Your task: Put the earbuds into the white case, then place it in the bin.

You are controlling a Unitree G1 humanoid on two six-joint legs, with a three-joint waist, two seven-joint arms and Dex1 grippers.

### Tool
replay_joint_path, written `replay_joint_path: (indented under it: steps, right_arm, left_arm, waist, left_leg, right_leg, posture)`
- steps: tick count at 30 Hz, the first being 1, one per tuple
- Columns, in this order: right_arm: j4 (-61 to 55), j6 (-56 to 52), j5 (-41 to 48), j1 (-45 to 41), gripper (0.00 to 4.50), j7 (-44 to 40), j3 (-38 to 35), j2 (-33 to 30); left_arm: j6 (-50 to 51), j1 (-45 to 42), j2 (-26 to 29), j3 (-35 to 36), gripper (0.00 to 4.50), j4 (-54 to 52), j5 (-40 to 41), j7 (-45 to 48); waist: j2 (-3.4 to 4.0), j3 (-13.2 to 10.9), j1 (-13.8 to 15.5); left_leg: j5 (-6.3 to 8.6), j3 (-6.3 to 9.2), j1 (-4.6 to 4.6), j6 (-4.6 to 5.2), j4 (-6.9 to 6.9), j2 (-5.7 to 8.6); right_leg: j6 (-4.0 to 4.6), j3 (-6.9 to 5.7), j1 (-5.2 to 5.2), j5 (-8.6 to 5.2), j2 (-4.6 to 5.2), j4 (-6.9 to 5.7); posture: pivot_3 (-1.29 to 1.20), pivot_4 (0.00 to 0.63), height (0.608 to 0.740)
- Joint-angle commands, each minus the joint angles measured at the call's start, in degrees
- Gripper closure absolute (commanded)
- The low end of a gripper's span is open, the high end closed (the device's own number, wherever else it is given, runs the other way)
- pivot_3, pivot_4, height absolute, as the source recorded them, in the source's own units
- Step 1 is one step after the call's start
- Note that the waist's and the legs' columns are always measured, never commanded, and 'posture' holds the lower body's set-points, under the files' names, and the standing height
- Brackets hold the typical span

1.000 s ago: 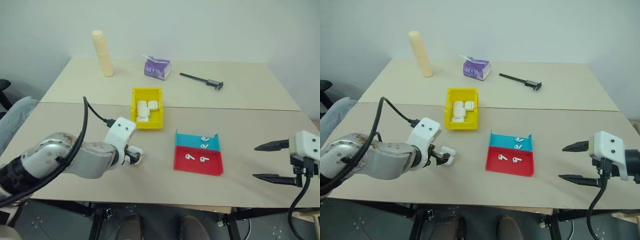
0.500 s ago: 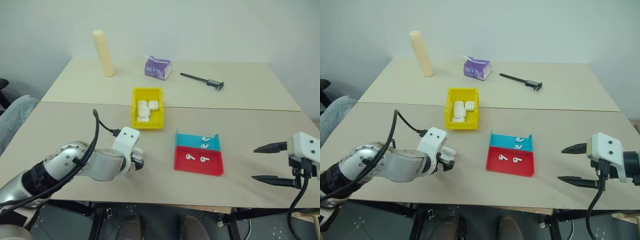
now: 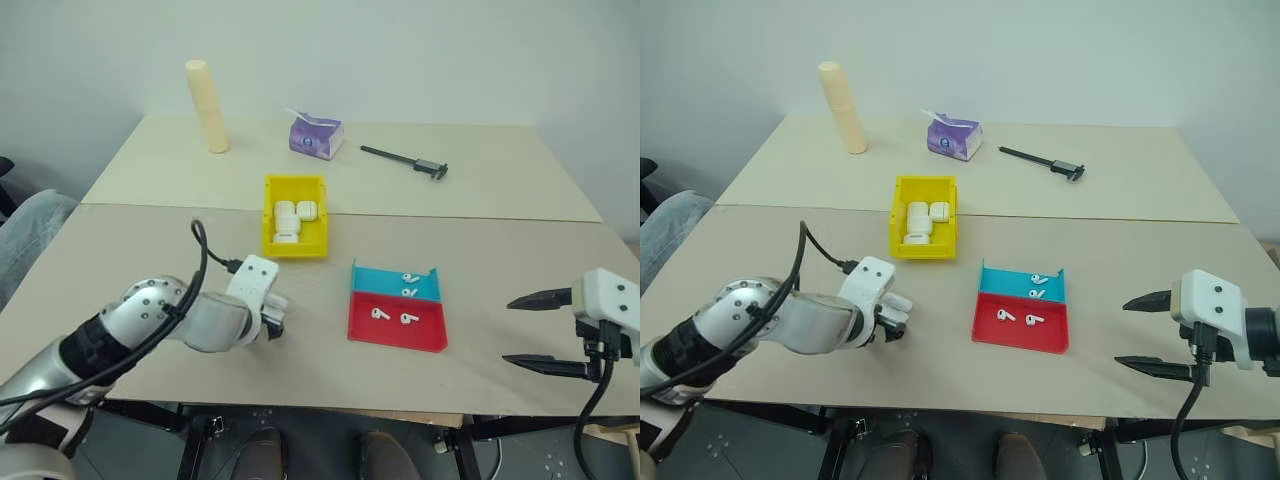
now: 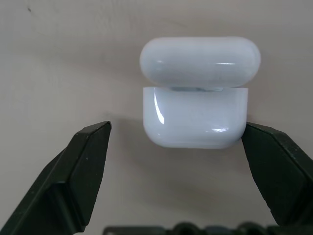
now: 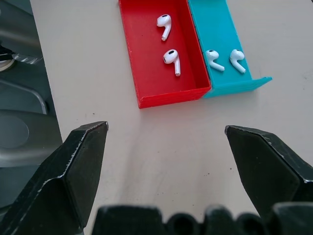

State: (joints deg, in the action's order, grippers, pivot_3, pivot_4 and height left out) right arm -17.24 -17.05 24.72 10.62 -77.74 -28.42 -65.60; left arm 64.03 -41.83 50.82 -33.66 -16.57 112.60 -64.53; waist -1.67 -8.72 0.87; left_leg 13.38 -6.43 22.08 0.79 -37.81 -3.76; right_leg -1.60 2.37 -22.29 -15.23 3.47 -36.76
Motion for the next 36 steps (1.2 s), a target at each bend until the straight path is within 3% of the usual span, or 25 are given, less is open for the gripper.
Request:
replay_joint_path:
  steps: [1, 15, 18, 22, 29, 32, 36]
  right_arm:
    - [-1.2, -0.5, 0.1, 0.4, 0.07, 0.4, -2.6, 0.0]
    - [-1.1, 0.6, -0.5, 0.5, 0.07, 1.4, -1.6, 0.4]
    - [-1.0, 0.8, -0.7, 0.3, 0.0, 1.5, -1.3, 0.6]
    - [-1.0, 0.8, -0.6, 0.2, 0.0, 1.4, -1.2, 0.6]
    - [-0.5, 1.5, -0.8, -0.6, 0.0, 1.5, -0.9, 0.7]
    - [-0.4, 1.4, -0.5, -1.1, 0.0, 1.1, -1.8, 0.3]
    - [-0.1, 0.6, -0.2, -2.5, 0.0, 0.8, -2.2, -0.6]
  left_arm:
    - [1.0, -1.4, -1.1, -0.3, 0.0, -0.3, 0.4, -0.7]
    - [1.9, 0.3, -1.8, -0.8, 0.0, 0.9, 0.4, -2.1]
    - [2.1, 0.3, -1.7, -1.2, 0.57, 1.3, 0.4, -2.5]
    - [2.3, -0.2, -1.4, -1.7, 1.78, 1.2, 0.4, -3.2]
    - [3.8, -2.5, 1.4, -1.7, 1.78, -1.2, 0.4, -3.2]
    - [6.8, -3.5, 5.9, 1.7, 1.78, -5.1, -2.8, 2.3]
    - [7.6, -1.5, 11.6, 10.1, 1.78, -11.7, -14.7, 18.2]
  waist:
    - [-0.01, 0.0, 0.0]
    - [0.0, 0.0, -0.1]
    - [0.0, 0.0, -0.1]
    - [0.01, 0.0, -0.2]
    - [0.0, 0.0, -0.3]
    - [-0.03, 0.0, -0.3]
    - [-0.07, -0.1, -0.1]
  left_leg:
    - [0.0, 0.0, 0.02, 0.0, 0.0, 0.0]
    - [0.0, 0.02, -0.01, 0.0, 0.0, 0.0]
    - [0.0, 0.02, -0.01, 0.0, 0.0, 0.0]
    - [0.0, 0.03, -0.03, 0.0, 0.0, 0.0]
    - [-0.01, 0.02, -0.04, -0.01, 0.0, -0.02]
    - [-0.01, 0.03, 0.01, -0.01, 0.01, -0.02]
    - [-0.01, -0.02, 0.14, -0.02, 0.01, 0.03]
  right_leg:
    - [0.0, 0.0, 0.0, 0.0, 0.0, 0.01]
    - [0.0, 0.01, 0.01, 0.0, 0.01, 0.0]
    - [0.0, 0.01, 0.01, 0.0, 0.01, 0.0]
    - [0.0, 0.02, 0.01, 0.0, 0.0, -0.01]
    - [0.01, 0.03, 0.01, 0.0, -0.02, -0.01]
    - [0.01, 0.02, -0.03, 0.0, -0.02, -0.01]
    - [-0.01, -0.04, -0.11, 0.0, 0.0, 0.06]
  posture:
    - [0.0, 0.15, 0.74]
    - [0.0, 0.15, 0.74]
    - [0.0, 0.15, 0.74]
    - [0.0, 0.15, 0.74]
    - [0.0, 0.15, 0.74]
    - [0.0, 0.15, 0.74]
    - [0.0, 0.15, 0.74]
